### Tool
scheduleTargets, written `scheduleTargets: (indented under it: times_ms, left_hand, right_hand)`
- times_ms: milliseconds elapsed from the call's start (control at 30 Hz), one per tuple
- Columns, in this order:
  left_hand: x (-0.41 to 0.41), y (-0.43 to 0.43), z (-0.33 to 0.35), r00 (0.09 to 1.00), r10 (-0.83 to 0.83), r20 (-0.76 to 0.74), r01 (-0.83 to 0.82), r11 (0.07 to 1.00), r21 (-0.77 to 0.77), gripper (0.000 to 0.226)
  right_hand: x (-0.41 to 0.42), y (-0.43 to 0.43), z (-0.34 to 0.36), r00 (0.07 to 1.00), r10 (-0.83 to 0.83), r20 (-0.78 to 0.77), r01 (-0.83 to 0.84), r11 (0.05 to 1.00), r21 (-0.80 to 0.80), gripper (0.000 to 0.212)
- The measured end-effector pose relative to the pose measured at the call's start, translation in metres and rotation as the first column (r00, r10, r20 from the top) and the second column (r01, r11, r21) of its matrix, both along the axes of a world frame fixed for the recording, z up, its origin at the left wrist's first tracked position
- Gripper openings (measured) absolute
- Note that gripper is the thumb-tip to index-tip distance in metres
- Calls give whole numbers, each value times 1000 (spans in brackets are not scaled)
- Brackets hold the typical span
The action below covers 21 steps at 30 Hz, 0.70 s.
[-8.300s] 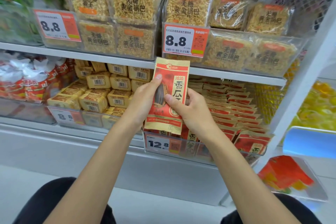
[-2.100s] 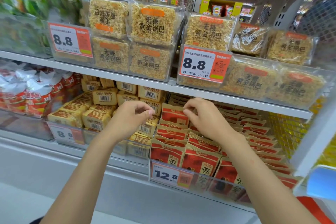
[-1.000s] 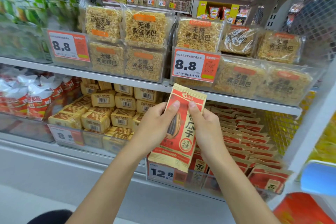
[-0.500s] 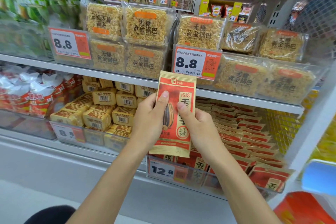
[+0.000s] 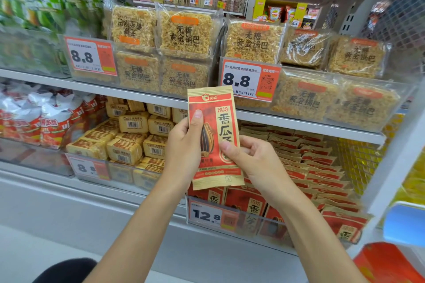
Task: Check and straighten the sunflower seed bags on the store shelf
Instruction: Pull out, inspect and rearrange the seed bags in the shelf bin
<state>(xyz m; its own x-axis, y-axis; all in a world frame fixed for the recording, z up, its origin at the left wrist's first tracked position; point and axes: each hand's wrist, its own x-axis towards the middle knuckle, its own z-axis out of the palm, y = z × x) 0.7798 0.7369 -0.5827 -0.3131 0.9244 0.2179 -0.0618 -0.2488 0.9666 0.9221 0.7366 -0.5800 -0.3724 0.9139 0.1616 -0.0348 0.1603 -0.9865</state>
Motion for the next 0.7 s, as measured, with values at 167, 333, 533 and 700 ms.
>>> scheduleTargets:
  times_ms: [167,333,533,700]
  left_hand:
    - [-1,0,0,998,26,63,-29,999,41,39]
    - [-1,0,-2,1000,17,26,-19,998,55,32]
    - [-16,-4,10,952,196,-236,-152,969,192,31]
    - [-15,-16,20,956,-185,-228,208,975,80,63]
  right_hand:
    - [-1,-2,-1,993,94,72,-96,995,21,47]
    - [0,0,-2,996,63,64,-66,997,46,44]
    - [0,-1,-3,993,-118,-3,115,963,242,48]
    - [-9,-8,-3,987,-33,154,-20,943,333,47]
